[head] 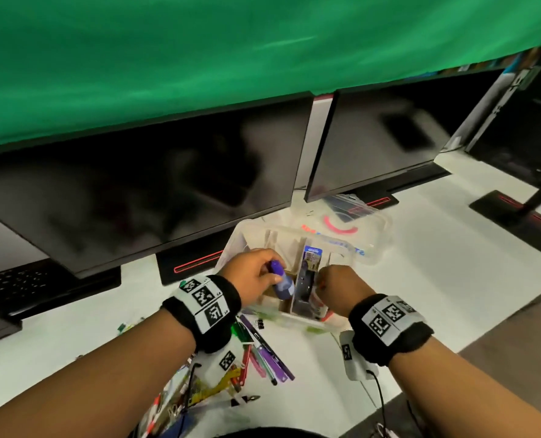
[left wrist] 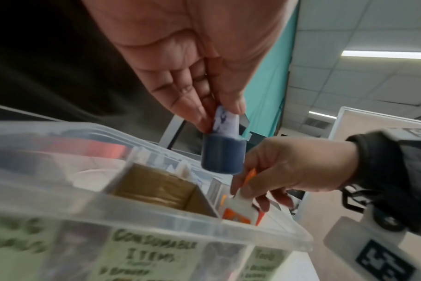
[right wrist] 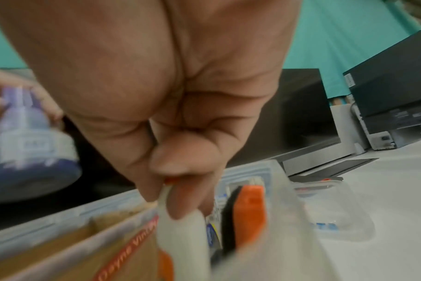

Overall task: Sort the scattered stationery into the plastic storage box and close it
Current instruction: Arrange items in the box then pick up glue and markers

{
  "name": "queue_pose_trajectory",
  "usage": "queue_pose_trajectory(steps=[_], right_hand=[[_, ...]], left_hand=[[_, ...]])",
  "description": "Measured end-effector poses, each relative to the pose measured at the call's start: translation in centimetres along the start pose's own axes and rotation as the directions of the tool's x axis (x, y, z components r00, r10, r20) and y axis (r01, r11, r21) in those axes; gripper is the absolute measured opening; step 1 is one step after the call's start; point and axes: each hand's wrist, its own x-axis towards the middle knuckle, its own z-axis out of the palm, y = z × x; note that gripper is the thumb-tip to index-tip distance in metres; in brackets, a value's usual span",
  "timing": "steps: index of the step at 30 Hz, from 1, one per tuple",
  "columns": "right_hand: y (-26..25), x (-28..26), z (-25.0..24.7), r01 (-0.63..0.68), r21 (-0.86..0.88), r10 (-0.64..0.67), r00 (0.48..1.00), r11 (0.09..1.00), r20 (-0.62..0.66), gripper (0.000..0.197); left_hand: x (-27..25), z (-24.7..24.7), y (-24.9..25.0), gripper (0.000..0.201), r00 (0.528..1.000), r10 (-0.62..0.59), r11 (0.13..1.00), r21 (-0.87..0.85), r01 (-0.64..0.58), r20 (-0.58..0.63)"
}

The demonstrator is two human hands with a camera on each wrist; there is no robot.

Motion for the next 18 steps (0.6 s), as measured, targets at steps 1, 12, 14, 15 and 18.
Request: queue_pose_trajectory(steps=[1,12,14,15,18], right_hand=[[0.1,0.1,0.3,0.023,-0.034,-0.022,0.999,0.999,0.024,0.020],[0.5,0.3,1.4,0.114,-0.268,-0.088,0.990,0.957,0.107,0.026],[0.8,0.2,1.4,0.123,-0.264,-0.095,0.989,0.957,0.114,0.026],[0.8,0.2,1.3,0.126,-0.259,-0.098,0.988,0.958,0.118,0.026],[0.9,0.2,1.4,0.118,-0.255,-0.092,0.990,0.960,0.111,0.025]], left_hand=[[0.4,0.6,0.5,0.012,1.000,0.007,1.000,0.005,-0.007,0.025],[2.8,5.0,1.6,0.017,0.983,0.013,0.933,0.352,-0.077,0.182],[3.1,5.5,1.4,0.019,0.976,0.003,0.893,0.439,-0.100,0.217],[3.3,5.8,1.3,0.020,0.973,0.001,0.872,0.477,-0.114,0.230],[3.8,6.4,1.2,0.020,0.963,0.015,0.805,0.568,-0.172,0.270]])
